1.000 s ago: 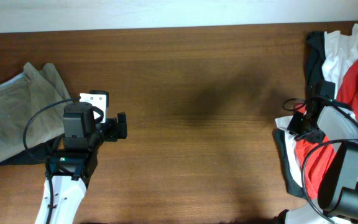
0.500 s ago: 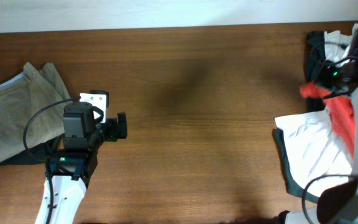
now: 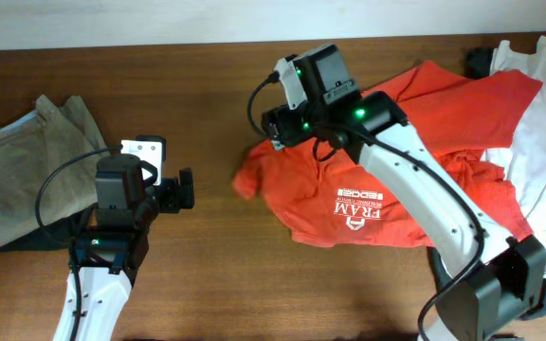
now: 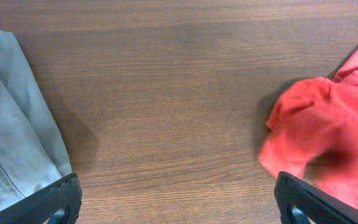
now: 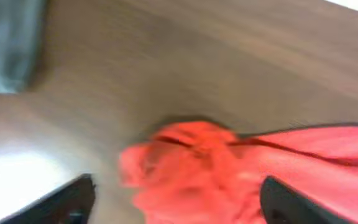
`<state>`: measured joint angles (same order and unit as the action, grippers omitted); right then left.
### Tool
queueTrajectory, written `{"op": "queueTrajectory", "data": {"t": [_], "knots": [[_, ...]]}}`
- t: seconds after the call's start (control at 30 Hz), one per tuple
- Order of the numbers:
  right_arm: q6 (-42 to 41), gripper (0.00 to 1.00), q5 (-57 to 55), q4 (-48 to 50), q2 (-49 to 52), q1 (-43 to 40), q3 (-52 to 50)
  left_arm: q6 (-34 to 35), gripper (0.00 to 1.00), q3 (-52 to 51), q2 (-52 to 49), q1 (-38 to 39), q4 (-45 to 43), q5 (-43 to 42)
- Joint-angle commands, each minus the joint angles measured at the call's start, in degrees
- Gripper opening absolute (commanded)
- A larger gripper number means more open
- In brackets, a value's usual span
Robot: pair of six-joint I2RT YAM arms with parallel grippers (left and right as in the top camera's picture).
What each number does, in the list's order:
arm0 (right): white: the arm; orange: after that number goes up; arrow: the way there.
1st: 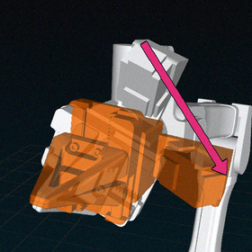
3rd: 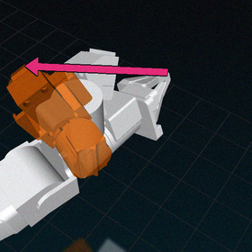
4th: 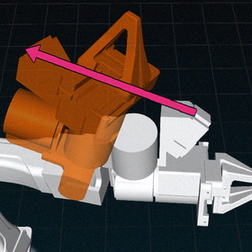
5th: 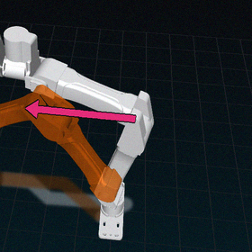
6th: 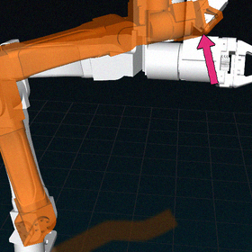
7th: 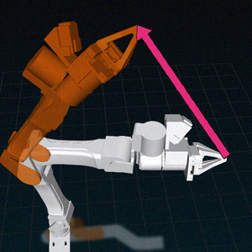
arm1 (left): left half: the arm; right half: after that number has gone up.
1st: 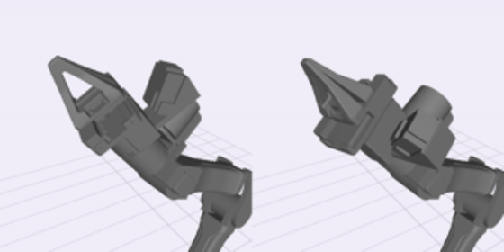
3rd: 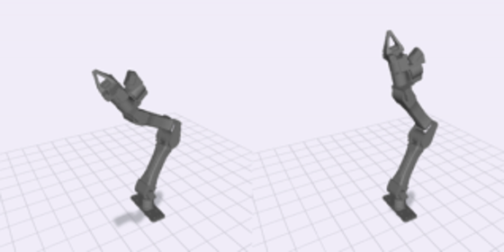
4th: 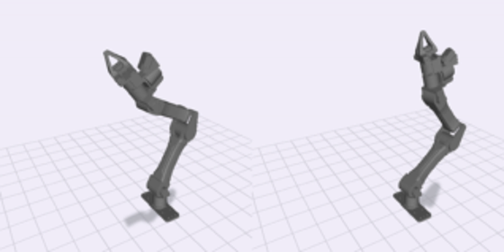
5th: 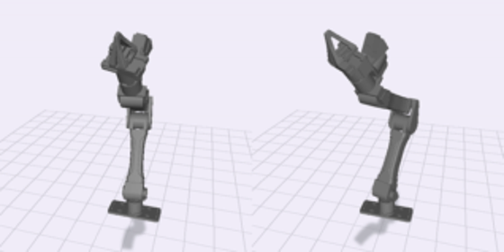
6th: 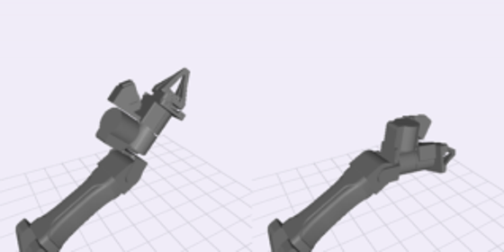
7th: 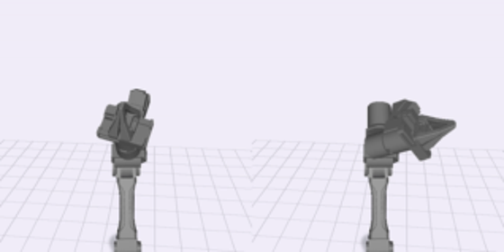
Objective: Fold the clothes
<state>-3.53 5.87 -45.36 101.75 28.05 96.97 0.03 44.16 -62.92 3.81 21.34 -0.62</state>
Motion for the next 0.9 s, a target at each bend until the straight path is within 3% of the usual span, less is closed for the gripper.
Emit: {"op": "queueTrajectory", "data": {"t": [0.0, 0.1, 0.2, 0.27, 0.4, 0.5, 0.57, 0.6, 0.67, 0.7, 0.73, 0.77, 0.87], "knots": [[-0.6, 0.99, -11.2, -0.9, -3.0, -5.0, 1.4, 0.2, 0.99, 1.0, 0.0, 0.2, -1.9, -4.0], [-3.2, 0.99, -10.3, -6.7, -6.8, -15.0, 1.4, 2.5, 0.99, 1.0, -1.6, 0.5, -4.2, -17.3], [-3.2, 0.99, -8.7, -15.9, -7.3, -23.9, 1.4, 10.4, 0.99, 0.9, -9.4, 5.5, -4.2, -22.3], [-3.2, 0.99, -8.7, -18.8, -7.3, -27.5, 1.4, 15.8, 0.99, 1.0, -15.1, 9.8, -5.1, -22.6], [-3.2, 0.99, -7.4, -21.7, -7.3, -32.6, 1.4, 32.5, 0.99, 1.0, -28.6, 19.5, -15.0, -22.6], [-3.2, 0.99, -7.4, -22.1, -7.3, -32.6, 1.4, 34.4, 0.99, 1.0, -35.1, 22.8, -22.6, -21.3], [-3.2, 0.99, -7.4, -22.4, -7.3, -32.6, 1.4, 34.2, 0.99, 1.0, -37.4, 23.0, -24.9, -15.3], [-3.1, 0.99, -7.4, -22.8, -7.3, -32.6, 1.4, 34.2, 0.84, 1.0, -37.4, 22.9, -25.5, -9.4], [-3.1, 0.99, -7.4, -23.3, -7.3, -32.6, 1.3, 34.2, 0.22, 1.0, -37.4, 22.9, -28.1, -4.3], [-3.1, 0.99, -7.4, -23.4, -7.3, -32.6, 1.4, 31.1, 0.06, 1.0, -37.4, 22.9, -30.7, -4.3], [-3.1, 0.99, -7.5, -23.4, -7.3, -32.6, 1.4, 27.5, 0.00, 1.0, -37.4, 22.7, -33.0, -4.2], [-3.1, 0.99, -7.8, -23.5, -7.3, -32.6, 1.4, 24.3, 0.00, 1.3, -37.2, 21.9, -34.9, -3.8], [-2.9, 0.99, -8.1, -23.4, -7.3, -32.7, 1.4, 19.6, 0.00, 7.1, -36.3, 13.1, -30.1, -0.4]]}}
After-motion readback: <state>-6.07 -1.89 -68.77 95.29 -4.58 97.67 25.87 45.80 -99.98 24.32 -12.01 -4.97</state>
